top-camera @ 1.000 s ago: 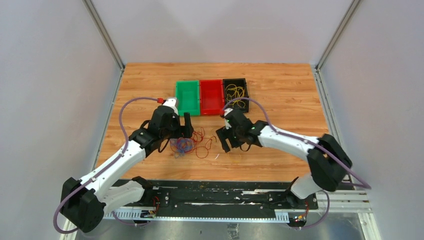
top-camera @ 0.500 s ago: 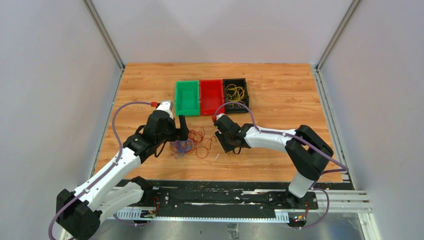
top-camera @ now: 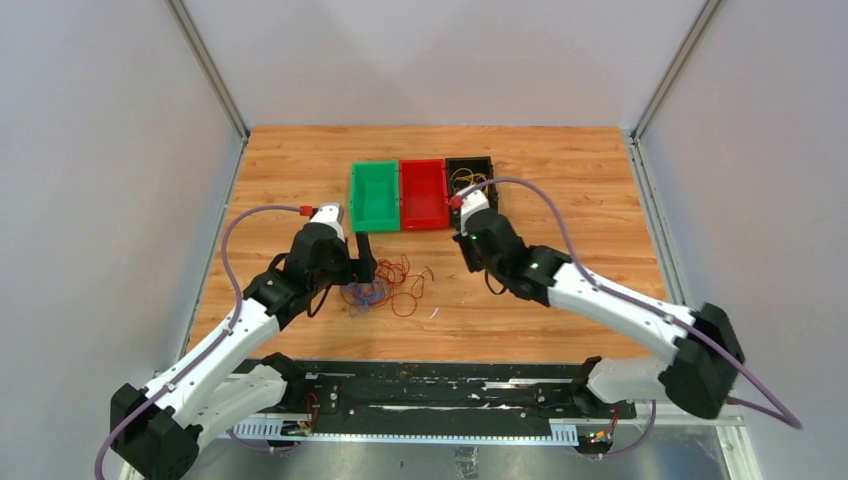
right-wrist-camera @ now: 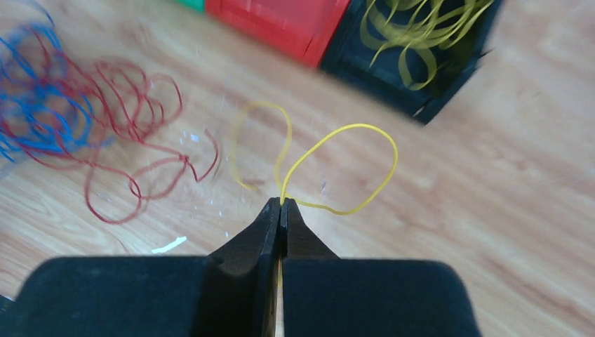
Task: Untangle the cables
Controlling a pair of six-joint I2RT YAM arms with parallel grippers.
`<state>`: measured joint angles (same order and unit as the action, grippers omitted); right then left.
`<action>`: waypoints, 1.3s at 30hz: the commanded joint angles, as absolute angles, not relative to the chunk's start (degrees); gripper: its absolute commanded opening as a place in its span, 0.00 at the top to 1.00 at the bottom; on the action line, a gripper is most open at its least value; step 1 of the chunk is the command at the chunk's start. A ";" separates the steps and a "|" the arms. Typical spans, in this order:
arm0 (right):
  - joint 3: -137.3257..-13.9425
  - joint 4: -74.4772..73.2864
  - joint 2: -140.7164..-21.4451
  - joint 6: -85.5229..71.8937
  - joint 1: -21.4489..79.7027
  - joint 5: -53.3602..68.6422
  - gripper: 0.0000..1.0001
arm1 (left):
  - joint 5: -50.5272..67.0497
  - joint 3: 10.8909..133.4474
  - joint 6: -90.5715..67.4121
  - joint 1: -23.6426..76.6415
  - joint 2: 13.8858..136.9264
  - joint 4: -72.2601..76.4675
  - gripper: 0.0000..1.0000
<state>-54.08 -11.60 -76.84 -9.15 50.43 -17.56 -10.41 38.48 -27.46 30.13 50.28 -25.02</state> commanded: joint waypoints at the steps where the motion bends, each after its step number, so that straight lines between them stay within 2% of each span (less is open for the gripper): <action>1: -55.89 -11.95 -67.69 -2.45 48.34 -22.08 1.00 | -8.23 36.94 -27.46 30.32 50.03 -22.58 0.00; 6: -61.12 -11.19 -63.58 2.25 44.48 -20.12 1.00 | -8.17 36.83 -27.34 30.31 50.79 -22.08 0.00; 10: -67.00 -10.38 -65.48 4.83 39.76 -15.53 1.00 | -7.34 36.55 -27.06 30.32 51.48 -21.41 0.00; 14: -73.04 -10.69 -71.17 7.49 35.12 -10.73 1.00 | -7.57 36.50 -27.50 30.32 52.43 -21.74 0.00; 23: -87.29 -14.85 -86.98 15.40 30.79 -10.69 1.00 | -12.21 38.07 -30.21 30.32 52.68 -24.27 0.00; 39: -104.66 -20.61 -110.79 20.17 28.64 -10.63 1.00 | -17.91 41.82 -29.11 30.32 52.26 -30.17 0.00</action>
<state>-101.01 -17.02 -107.72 18.00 29.21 -10.11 -15.53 39.99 -29.28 30.13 52.45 -27.64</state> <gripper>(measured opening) 0.015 0.994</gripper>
